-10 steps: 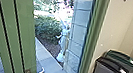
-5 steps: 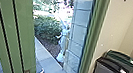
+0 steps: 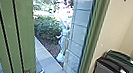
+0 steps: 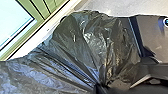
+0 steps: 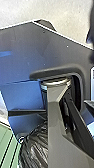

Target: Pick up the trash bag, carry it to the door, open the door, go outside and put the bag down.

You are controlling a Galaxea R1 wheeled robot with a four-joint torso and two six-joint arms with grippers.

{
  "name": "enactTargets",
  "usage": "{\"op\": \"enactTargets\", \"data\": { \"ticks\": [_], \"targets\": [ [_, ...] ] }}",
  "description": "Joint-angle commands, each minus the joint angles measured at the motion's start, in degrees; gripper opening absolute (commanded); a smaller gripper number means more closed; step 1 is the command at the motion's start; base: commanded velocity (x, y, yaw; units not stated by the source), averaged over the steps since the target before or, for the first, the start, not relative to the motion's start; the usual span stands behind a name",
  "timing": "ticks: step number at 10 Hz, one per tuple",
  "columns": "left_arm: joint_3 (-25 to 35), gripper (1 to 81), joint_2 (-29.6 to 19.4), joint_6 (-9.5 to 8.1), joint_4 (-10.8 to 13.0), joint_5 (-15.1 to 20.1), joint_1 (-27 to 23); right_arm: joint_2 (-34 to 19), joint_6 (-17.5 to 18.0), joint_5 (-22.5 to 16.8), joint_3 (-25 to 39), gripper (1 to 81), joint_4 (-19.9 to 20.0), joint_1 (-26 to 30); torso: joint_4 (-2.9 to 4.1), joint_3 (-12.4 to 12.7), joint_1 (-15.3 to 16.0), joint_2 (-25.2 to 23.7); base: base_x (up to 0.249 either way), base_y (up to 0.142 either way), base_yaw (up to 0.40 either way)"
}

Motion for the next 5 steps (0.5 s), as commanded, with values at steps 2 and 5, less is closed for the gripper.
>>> {"op": "enactTargets", "data": {
  "ticks": [2,5],
  "targets": [
    [-0.2,1.0,-0.1,0.07,0.2,4.0,-3.0,0.5,0.0,-3.1,0.5,81.1,-0.5,2.2,0.0,0.0,0.0,0.0,0.0,0.0,0.0],
    [-0.2,1.0,-0.2,0.16,0.3,4.0,-3.0,0.6,0.0,-3.1,0.5,81.1,-0.5,2.3,0.0,0.0,0.0,0.0,0.0,0.0,0.071]
  ]
}}
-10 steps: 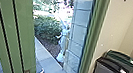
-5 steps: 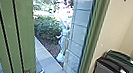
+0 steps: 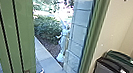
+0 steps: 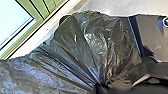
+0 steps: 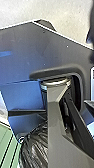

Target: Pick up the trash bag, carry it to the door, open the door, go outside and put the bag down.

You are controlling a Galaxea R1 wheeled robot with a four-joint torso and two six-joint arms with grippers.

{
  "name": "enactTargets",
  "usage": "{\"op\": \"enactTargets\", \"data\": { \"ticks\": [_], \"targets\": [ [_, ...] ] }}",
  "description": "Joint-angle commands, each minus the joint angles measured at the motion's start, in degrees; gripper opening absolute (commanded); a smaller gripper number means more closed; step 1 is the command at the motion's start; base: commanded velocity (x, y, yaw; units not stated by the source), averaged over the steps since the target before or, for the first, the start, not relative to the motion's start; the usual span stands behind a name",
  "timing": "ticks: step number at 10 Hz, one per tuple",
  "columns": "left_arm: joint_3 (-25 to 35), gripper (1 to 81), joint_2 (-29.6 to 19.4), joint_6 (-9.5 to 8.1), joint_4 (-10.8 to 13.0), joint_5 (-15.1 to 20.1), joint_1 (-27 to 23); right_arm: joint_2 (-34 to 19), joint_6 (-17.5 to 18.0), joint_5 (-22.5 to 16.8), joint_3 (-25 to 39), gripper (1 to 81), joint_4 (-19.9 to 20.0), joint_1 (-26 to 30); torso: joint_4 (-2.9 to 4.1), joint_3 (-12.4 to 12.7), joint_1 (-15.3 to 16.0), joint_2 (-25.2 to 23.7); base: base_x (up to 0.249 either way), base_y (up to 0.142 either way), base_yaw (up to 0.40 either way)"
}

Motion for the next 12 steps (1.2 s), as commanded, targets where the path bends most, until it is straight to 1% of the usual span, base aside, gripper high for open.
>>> {"op": "enactTargets", "data": {
  "ticks": [1,3,4,7,8,11,12],
  "targets": [
    [-0.2,1.0,-0.3,0.14,0.3,3.9,-3.0,0.6,0.1,-3.1,0.5,81.1,-0.5,2.3,0.0,0.0,0.0,0.0,0.0,0.0,0.138],
    [-0.2,1.0,-0.6,0.22,0.6,4.0,-3.0,0.5,0.1,-3.0,0.5,81.1,-0.5,2.1,0.0,0.0,0.0,0.0,0.0,0.0,0.147],
    [0.4,1.0,-1.0,0.22,0.8,4.1,-2.6,0.5,0.1,-2.3,0.5,81.1,-0.5,1.9,0.0,0.0,0.0,0.0,0.0,0.0,0.154],
    [5.8,1.0,-4.2,0.31,0.7,4.8,-2.3,-0.2,0.0,-0.8,1.2,81.1,0.0,1.8,0.0,0.0,0.0,0.0,0.0,0.0,0.159],
    [7.7,1.0,-5.3,0.31,0.7,4.8,-2.1,-0.6,-0.1,-0.7,2.2,81.1,-0.1,1.7,0.0,0.0,0.0,0.0,0.0,0.0,0.159],
    [11.7,1.0,-7.5,0.4,0.7,4.8,-1.8,-4.9,-0.1,0.0,10.4,81.1,-0.3,1.7,0.0,0.0,0.0,0.0,0.0,0.0,0.16],
    [12.4,1.0,-7.9,0.4,0.7,4.8,-1.8,-5.4,-0.1,0.0,11.2,81.1,-0.3,1.7,0.0,0.0,0.0,0.0,0.0,0.0,0.16]
  ]
}}
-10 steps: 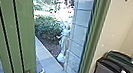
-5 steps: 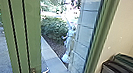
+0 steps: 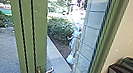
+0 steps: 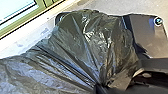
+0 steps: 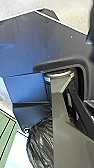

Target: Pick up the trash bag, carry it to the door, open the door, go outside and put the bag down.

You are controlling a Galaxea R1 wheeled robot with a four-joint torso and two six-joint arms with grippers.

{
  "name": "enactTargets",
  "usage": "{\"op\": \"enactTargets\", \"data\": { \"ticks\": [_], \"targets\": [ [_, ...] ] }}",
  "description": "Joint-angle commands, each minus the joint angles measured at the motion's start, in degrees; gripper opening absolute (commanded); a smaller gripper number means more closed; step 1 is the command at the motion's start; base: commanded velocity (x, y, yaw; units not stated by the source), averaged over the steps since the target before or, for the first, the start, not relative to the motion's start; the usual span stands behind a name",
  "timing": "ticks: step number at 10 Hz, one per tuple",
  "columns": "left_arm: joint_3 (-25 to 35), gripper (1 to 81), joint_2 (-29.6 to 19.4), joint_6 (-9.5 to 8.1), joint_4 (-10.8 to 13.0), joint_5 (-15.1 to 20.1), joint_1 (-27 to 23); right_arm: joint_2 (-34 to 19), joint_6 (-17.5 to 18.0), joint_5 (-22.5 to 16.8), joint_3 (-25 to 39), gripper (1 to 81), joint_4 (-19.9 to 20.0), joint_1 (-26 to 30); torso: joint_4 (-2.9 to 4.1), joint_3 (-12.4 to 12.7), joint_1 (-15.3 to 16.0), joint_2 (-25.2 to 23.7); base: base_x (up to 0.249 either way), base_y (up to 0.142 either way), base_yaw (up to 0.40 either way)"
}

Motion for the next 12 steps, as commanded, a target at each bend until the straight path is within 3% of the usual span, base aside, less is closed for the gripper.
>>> {"op": "enactTargets", "data": {
  "ticks": [1,7,12],
  "targets": [
    [1.1,1.0,-0.8,0.23,0.6,4.0,-2.6,-1.7,-0.1,-2.8,3.3,81.1,-0.3,1.8,0.0,0.0,0.0,0.0,0.0,0.0,0.16],
    [0.2,1.0,-1.1,0.14,0.8,3.9,-2.6,-1.4,-0.1,-2.8,-1.0,81.1,-0.1,1.7,0.0,0.0,0.0,0.0,0.0,0.0,0.161],
    [-1.3,1.0,-1.3,0.14,0.8,4.0,-2.4,-3.3,0.0,-2.7,-0.9,81.1,0.2,0.8,0.0,0.0,0.0,0.0,0.0,0.0,0.18]
  ]
}}
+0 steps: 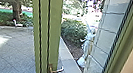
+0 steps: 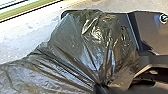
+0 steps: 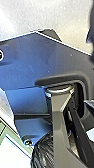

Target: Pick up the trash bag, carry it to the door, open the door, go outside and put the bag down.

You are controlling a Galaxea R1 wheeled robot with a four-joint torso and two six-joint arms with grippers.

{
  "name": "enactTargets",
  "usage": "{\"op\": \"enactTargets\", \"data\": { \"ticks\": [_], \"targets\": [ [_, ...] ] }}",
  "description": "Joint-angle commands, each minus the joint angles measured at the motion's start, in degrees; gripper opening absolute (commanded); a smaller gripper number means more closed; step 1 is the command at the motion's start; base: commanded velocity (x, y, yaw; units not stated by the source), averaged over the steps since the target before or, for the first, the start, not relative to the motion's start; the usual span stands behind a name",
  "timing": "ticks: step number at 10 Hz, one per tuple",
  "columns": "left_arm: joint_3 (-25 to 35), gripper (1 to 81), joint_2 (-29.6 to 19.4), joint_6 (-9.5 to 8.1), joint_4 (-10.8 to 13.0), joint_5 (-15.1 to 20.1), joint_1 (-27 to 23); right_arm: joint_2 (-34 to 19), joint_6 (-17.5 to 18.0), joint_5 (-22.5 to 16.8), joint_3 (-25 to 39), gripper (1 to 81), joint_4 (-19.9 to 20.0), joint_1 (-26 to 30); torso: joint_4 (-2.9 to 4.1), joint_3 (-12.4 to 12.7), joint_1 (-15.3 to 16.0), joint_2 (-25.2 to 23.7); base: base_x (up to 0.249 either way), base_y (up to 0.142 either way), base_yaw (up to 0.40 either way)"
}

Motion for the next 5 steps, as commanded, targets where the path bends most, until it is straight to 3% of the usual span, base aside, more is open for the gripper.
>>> {"op": "enactTargets", "data": {
  "ticks": [1,5],
  "targets": [
    [-0.2,1.0,-0.5,0.14,0.6,4.0,-2.6,-1.2,0.0,-2.8,0.6,81.1,0.1,1.5,0.0,0.0,0.0,0.0,0.0,0.0,0.232],
    [-0.4,1.0,-0.7,0.14,1.1,4.0,-2.6,-4.1,0.5,-1.7,3.0,81.1,0.1,1.3,0.0,0.0,0.0,0.0,0.0,0.0,0.242]
  ]
}}
